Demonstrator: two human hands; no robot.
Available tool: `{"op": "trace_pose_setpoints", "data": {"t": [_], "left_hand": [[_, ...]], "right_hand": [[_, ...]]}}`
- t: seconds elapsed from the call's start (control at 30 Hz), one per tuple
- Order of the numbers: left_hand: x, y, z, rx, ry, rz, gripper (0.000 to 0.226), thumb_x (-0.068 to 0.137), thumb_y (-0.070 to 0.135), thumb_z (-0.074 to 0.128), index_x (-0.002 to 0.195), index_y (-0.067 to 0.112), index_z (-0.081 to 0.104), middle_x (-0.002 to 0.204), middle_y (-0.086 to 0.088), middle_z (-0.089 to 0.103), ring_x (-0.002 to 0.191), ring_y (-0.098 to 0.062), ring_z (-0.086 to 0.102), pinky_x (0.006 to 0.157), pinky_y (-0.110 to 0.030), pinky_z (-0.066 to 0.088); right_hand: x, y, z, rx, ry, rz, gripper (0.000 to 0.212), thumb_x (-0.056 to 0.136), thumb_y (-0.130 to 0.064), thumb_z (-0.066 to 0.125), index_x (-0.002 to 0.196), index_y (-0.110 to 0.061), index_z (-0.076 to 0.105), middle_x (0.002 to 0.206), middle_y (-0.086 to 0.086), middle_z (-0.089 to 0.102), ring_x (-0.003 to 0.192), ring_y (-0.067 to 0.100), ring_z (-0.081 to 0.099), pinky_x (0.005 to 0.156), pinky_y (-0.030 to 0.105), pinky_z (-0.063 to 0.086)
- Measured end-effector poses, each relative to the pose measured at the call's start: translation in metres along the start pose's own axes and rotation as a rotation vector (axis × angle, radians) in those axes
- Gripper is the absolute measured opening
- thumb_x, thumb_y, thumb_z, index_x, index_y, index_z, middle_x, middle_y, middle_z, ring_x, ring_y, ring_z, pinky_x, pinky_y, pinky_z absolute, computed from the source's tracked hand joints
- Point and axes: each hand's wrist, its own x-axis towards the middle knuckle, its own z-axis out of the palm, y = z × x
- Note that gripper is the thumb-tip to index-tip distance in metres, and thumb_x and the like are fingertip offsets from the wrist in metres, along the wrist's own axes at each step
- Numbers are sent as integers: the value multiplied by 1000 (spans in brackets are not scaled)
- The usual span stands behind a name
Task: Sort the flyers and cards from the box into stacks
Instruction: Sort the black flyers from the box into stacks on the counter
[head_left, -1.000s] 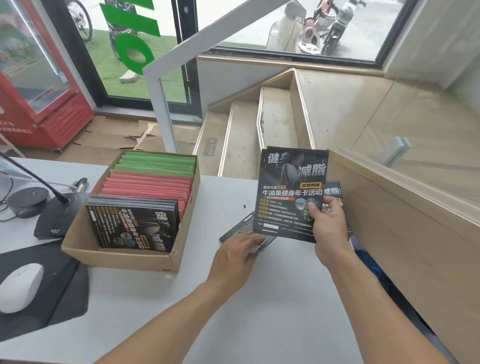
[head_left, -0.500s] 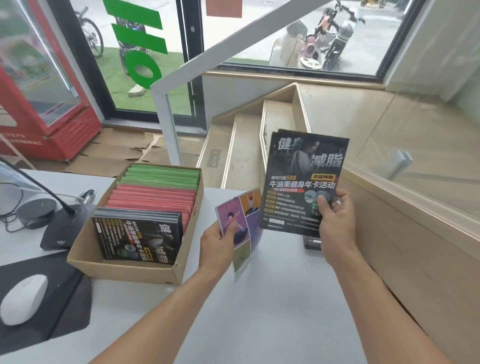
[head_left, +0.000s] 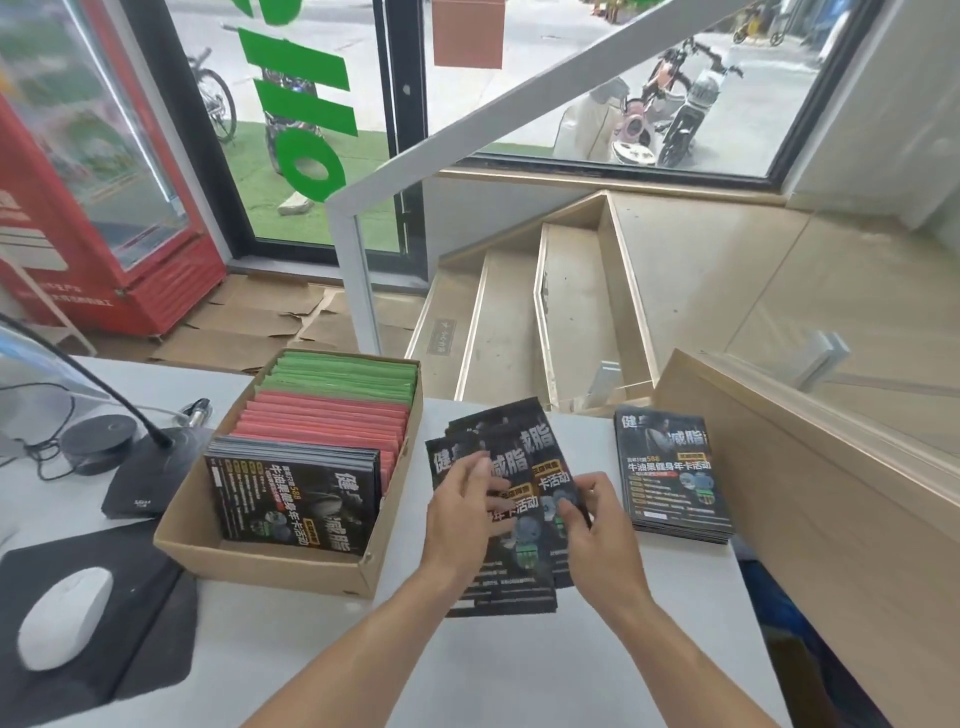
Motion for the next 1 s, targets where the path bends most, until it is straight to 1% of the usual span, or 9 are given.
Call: {"op": "trace_pose_setpoints", "data": {"t": [0.1,0.23,0.3,0.37,0.5,0.7,0.8,0.87,1.0], "left_hand": [[4,-18,-3,171,85,3,45,92,6,68,131,24,55,108,1,67,94,-14,70,84,-38,62],[9,-34,-10,590,255,51,99,70,33,91,150,29,33,153,5,36,142,-16,33,117,-44,33],[13,-40,-13,621,257,-49,120,63,46,93,157,27,20,163,0,23,150,-23,21,121,-50,25],[16,-43,-13,523,204,-170,127,61,47,94,158,29,14,162,-1,26,147,-26,30,117,-52,33],[20,-48,-13,194,215,-247,92,85,6,78,156,31,24,117,7,63,96,-19,70,77,-44,62],[19,-49,-15,261,311,-126,66,91,-4,64,144,31,45,104,11,64,87,-17,70,74,-43,60],[17,-45,-10,276,275,-122,43,93,-2,63,121,29,59,108,3,69,86,-16,70,77,-44,61],[12,-42,-5,292,227,-123,26,97,2,61,110,25,61,105,3,70,85,-11,68,70,-33,57],[2,-32,3,81,73,-230,16,107,16,46,108,14,61,90,-2,75,78,-14,69,73,-36,55]], "right_hand": [[-3,8,9,127,-21,121,18,103,-14,54,96,-31,51,96,-2,74,84,20,75,68,53,62],[-5,12,4,230,14,223,10,104,-13,55,101,-22,51,95,1,76,81,22,76,66,50,63],[-4,11,0,226,23,226,9,104,-14,55,102,-22,51,94,0,77,80,21,76,65,46,63],[-4,12,-5,204,44,225,10,104,-15,55,101,-23,51,94,-2,77,81,19,76,66,46,63],[-1,14,-22,79,167,174,14,105,-16,52,100,-29,49,98,-6,73,84,13,73,69,43,63],[-3,12,-50,55,494,22,11,106,-20,50,109,-28,44,100,-12,64,87,13,69,55,27,57],[-1,4,-53,247,352,45,10,104,-17,53,105,-26,49,99,-4,72,86,17,74,61,33,62],[0,2,-48,332,189,110,9,103,-12,53,105,-21,52,96,0,76,86,19,75,65,38,62],[-4,20,-28,199,12,174,6,105,-14,52,106,-19,50,99,2,76,86,18,75,69,39,61]]}}
